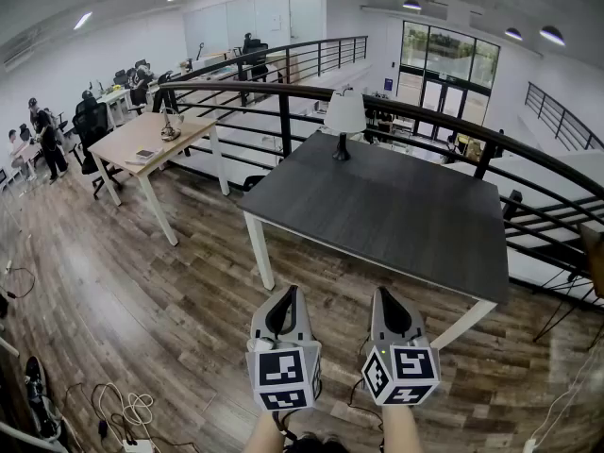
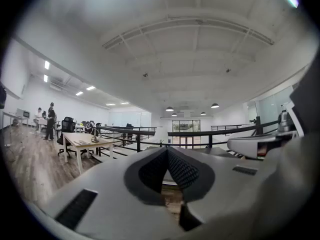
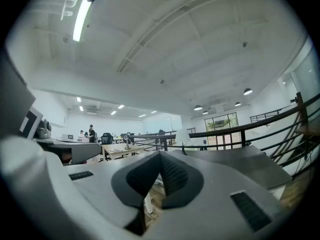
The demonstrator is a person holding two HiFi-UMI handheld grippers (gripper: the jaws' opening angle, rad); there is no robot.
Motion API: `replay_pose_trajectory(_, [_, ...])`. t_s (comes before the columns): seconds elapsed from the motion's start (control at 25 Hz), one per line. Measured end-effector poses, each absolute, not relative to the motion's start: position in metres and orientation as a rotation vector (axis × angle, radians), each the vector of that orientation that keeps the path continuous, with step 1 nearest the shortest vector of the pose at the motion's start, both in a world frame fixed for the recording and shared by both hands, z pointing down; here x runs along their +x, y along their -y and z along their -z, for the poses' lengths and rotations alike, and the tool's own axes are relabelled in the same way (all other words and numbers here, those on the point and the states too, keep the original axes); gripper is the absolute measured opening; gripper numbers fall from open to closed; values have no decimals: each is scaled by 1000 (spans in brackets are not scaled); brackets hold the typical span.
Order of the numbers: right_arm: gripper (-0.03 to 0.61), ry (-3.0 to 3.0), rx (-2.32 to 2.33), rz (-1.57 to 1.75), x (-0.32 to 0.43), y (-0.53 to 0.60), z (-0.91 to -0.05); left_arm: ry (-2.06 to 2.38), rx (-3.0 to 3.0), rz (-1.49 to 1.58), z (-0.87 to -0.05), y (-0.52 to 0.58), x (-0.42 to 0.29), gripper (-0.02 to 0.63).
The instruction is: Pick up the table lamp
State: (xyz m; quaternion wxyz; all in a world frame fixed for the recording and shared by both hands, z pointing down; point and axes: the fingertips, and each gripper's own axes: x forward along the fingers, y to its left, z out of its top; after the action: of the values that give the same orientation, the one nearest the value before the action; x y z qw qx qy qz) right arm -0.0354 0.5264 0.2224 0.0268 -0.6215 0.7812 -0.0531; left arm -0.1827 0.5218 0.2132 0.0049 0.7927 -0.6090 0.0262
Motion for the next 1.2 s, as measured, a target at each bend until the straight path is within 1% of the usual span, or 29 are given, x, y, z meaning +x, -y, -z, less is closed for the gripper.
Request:
replay_pose_trajectory(1.0, [-5, -2507, -1828, 216, -15, -494, -242, 1948, 2408, -97, -227, -496, -159, 12])
replay_pose_trajectory(1.2, [-5, -2523, -1814, 243, -22, -471, -252, 1951, 2383, -117, -238, -474, -165, 12])
